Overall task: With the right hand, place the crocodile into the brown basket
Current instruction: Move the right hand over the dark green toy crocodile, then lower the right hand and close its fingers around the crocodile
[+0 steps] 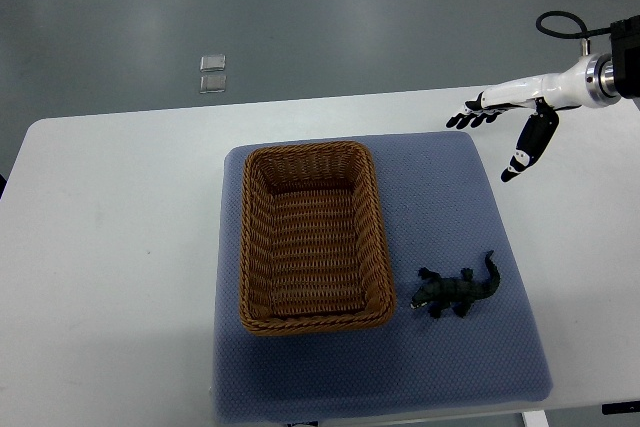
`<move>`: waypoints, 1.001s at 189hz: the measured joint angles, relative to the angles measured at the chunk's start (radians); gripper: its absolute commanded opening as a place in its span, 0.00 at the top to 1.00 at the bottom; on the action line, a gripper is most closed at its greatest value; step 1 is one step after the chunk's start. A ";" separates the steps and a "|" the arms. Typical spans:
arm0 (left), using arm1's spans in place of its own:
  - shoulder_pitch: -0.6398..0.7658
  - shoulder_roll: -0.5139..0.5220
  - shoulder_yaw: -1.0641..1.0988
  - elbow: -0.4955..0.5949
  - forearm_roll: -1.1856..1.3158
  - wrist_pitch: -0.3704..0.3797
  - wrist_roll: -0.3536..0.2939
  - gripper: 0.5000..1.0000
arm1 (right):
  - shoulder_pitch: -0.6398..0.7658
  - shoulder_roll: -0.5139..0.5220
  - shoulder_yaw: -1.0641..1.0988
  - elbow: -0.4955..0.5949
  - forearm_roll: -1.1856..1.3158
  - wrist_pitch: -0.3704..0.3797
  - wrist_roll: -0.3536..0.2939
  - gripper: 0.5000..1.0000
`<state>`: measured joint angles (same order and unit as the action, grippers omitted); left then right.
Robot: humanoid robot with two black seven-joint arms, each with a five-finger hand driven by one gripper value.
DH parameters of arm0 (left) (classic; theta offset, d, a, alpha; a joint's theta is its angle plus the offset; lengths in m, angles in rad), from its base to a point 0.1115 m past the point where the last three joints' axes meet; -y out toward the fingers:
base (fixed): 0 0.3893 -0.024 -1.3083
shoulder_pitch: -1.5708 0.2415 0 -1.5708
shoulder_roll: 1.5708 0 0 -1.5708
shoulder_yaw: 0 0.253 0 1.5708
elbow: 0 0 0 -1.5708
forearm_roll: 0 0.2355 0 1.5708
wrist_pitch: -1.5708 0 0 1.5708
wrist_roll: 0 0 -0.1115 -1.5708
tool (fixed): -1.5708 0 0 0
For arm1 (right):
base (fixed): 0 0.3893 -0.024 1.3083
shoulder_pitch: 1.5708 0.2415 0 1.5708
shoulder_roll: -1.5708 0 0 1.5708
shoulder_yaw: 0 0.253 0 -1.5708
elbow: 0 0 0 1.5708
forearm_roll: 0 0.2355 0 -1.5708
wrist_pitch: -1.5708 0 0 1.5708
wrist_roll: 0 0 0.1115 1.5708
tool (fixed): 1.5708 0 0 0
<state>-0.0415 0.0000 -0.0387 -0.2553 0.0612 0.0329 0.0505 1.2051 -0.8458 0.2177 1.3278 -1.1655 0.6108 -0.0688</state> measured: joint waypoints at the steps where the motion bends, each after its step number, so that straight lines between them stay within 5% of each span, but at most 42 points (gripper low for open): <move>1: 0.000 0.000 0.000 0.000 0.000 0.000 0.000 0.00 | 0.000 -0.001 0.000 0.003 0.000 0.000 -0.002 0.14; 117: 0.000 0.000 0.000 0.004 -0.002 0.002 0.000 0.00 | -0.234 -0.053 0.005 0.144 0.118 0.000 -0.019 0.15; 189: 0.000 0.000 0.000 0.004 -0.002 0.002 0.001 0.00 | -0.335 -0.024 0.035 0.164 0.118 -0.082 -0.017 0.15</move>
<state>-0.0414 0.0000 -0.0383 -0.2517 0.0596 0.0353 0.0518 0.8702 -0.8698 0.2527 1.4922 -1.0477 0.5290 -0.0859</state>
